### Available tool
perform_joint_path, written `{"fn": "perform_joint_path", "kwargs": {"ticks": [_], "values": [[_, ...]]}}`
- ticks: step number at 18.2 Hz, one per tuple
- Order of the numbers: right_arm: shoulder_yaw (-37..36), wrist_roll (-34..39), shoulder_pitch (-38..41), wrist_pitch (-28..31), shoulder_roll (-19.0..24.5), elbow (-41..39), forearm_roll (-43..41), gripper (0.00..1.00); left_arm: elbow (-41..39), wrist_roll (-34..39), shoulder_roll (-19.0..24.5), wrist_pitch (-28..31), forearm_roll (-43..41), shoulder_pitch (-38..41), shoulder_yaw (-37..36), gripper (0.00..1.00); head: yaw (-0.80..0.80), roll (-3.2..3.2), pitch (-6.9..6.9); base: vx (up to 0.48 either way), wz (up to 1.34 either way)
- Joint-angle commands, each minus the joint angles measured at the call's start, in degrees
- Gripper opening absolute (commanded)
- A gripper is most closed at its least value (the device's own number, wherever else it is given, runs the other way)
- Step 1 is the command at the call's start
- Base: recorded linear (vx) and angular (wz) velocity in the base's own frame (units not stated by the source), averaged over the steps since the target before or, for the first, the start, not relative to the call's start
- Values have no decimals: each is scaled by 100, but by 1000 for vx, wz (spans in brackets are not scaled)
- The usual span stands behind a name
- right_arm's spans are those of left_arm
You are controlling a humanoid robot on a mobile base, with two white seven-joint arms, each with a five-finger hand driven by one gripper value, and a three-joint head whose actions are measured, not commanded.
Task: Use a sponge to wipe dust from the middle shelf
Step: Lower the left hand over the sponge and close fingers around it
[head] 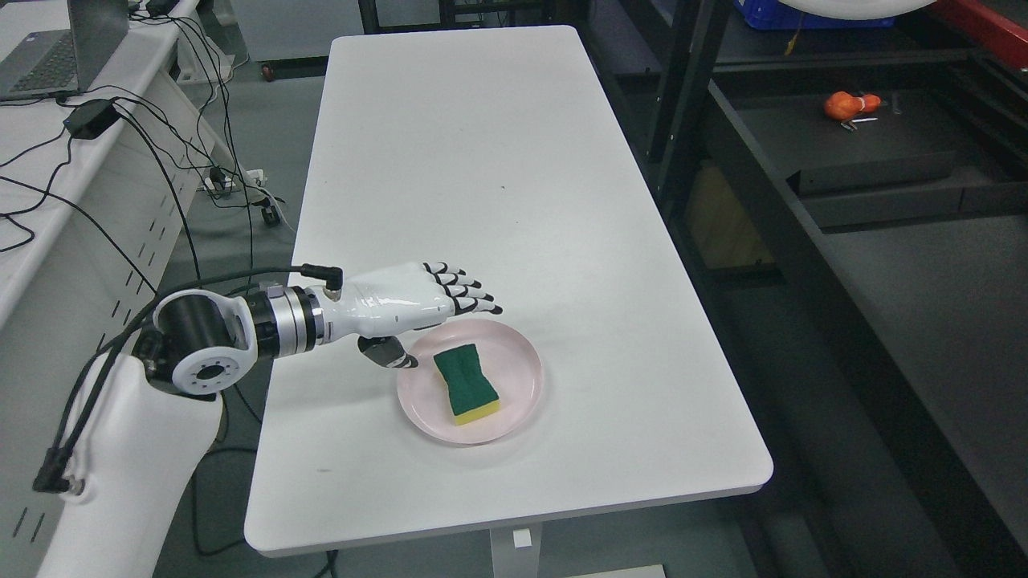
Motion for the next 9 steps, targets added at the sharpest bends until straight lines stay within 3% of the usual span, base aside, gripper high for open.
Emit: {"fn": "perform_joint_path", "kwargs": {"ticks": [1,5,9], "values": [[0,5,0,419,-100,-100,0,100,-124,5,301,12,-460,210,-295,93,0,0,0,0,0],[0,5,0,419,-100,-100,0,100,325,5,-288,12,-812,158,-199,91,0,0,0,0,0],[0,5,0,419,-100,-100,0,100,484,14,-377,3,-997,52,-259,86,0,0,0,0,0]]}}
